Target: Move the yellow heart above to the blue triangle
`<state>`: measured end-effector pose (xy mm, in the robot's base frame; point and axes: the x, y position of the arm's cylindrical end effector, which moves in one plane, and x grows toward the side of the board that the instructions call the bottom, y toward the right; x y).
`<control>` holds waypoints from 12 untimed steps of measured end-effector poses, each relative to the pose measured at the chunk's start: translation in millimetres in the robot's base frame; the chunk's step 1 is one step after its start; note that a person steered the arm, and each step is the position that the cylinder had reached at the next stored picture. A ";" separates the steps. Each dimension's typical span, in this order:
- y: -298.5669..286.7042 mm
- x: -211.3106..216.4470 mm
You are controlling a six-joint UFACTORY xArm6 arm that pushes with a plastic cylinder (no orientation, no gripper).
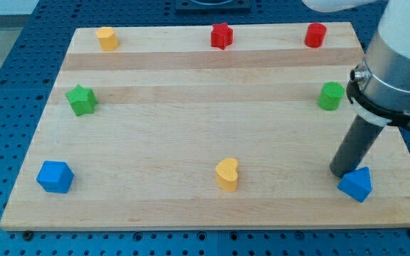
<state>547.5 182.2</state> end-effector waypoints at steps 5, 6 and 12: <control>-83.0 13.1; -105.3 26.0; -224.9 21.7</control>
<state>569.3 -42.6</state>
